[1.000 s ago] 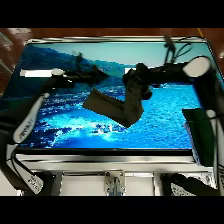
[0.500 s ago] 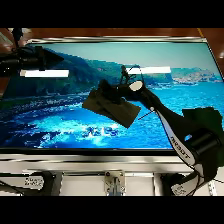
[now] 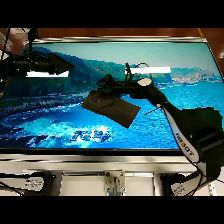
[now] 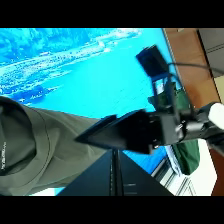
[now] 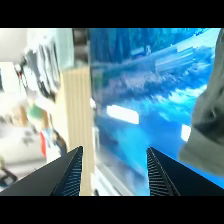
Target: Fold the shirts.
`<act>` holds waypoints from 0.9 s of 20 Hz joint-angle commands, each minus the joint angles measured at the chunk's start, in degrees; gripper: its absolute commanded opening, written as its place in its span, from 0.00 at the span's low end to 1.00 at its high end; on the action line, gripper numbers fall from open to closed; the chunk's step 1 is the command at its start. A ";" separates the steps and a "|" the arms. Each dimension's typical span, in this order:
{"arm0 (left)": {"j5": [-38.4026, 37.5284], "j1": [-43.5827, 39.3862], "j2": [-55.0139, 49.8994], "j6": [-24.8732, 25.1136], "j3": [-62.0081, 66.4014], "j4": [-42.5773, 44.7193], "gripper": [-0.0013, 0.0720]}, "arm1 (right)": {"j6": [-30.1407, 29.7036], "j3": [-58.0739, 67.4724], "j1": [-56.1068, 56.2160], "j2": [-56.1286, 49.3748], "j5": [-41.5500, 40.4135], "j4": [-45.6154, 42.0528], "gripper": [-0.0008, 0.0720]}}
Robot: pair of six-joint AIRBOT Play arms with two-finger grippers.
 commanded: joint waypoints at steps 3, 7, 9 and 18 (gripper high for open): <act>-1.49 1.75 -0.07 0.20 0.00 2.14 0.07 | 20.00 -0.04 -12.22 9.79 28.46 -52.74 0.88; -6.84 6.23 0.09 0.13 0.00 8.52 0.07 | 22.53 -7.58 -15.28 10.32 32.63 -60.37 0.94; -8.22 7.52 0.68 0.13 0.00 8.55 0.07 | 22.53 -14.10 -15.21 9.35 22.95 -51.30 0.94; -8.20 6.36 2.01 -2.91 0.04 8.13 0.07 | 16.68 -17.20 -13.03 1.57 8.76 -31.36 0.69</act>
